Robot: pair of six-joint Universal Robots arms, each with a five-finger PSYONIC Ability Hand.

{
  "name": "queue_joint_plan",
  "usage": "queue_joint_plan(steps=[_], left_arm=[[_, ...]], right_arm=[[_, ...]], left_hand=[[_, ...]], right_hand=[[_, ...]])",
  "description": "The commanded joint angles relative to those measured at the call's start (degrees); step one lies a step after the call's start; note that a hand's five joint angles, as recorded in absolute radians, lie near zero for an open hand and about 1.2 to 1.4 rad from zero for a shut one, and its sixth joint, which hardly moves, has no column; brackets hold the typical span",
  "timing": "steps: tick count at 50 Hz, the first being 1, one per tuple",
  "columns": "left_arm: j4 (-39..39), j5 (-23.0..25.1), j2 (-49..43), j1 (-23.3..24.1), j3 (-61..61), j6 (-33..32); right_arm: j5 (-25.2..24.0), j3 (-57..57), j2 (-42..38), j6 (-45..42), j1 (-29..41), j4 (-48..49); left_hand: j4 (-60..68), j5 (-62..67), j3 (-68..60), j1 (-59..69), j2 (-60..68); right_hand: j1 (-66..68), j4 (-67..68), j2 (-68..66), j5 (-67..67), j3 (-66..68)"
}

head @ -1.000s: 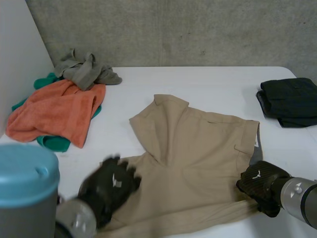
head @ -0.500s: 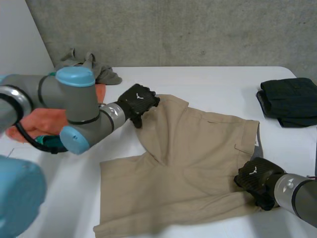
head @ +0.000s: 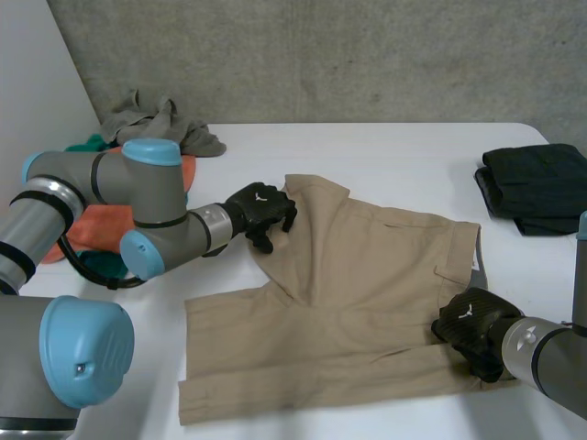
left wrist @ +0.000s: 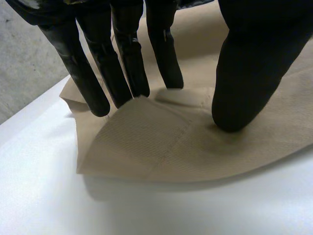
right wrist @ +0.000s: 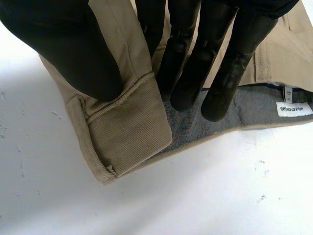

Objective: Fold the laundry.

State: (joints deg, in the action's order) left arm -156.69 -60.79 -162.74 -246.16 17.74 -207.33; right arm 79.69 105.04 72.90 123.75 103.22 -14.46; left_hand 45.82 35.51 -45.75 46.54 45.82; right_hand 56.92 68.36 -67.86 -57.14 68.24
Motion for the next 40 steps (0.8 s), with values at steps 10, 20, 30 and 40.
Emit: queue_joint_plan(steps=[10, 20, 30, 40], left_arm=[[0.69, -9.95, 1.37, 0.24, 0.98, -6.24], [-0.1, -16.64, 10.5, 0.77, 15.63, -13.8], [-12.75, -18.66, 19.04, 0.15, 32.96, -13.72], [-16.72, -23.23, 21.32, 0.42, 38.51, -13.28]], right_arm=[[-0.06, 0.26, -0.3, 0.09, -0.04, 0.14], [-0.15, 0.43, -0.3, 0.35, 0.23, 0.4], [-0.24, -0.09, -0.12, 5.09, 0.67, 2.95], [-0.32, -0.09, -0.12, 8.26, 0.58, 5.67]], left_hand=[[34.18, 34.49, -34.25, 33.46, 34.18], [34.18, 34.49, -34.25, 33.46, 34.18], [30.36, 30.68, -30.44, 29.64, 30.36], [2.08, 2.39, -2.15, 1.35, 2.07]], right_hand=[[23.08, 11.64, -12.14, -12.86, 11.76], [23.08, 11.64, -12.14, -12.86, 11.76], [23.08, 11.64, -12.14, -12.86, 11.76], [23.08, 11.64, -12.14, -12.86, 11.76]])
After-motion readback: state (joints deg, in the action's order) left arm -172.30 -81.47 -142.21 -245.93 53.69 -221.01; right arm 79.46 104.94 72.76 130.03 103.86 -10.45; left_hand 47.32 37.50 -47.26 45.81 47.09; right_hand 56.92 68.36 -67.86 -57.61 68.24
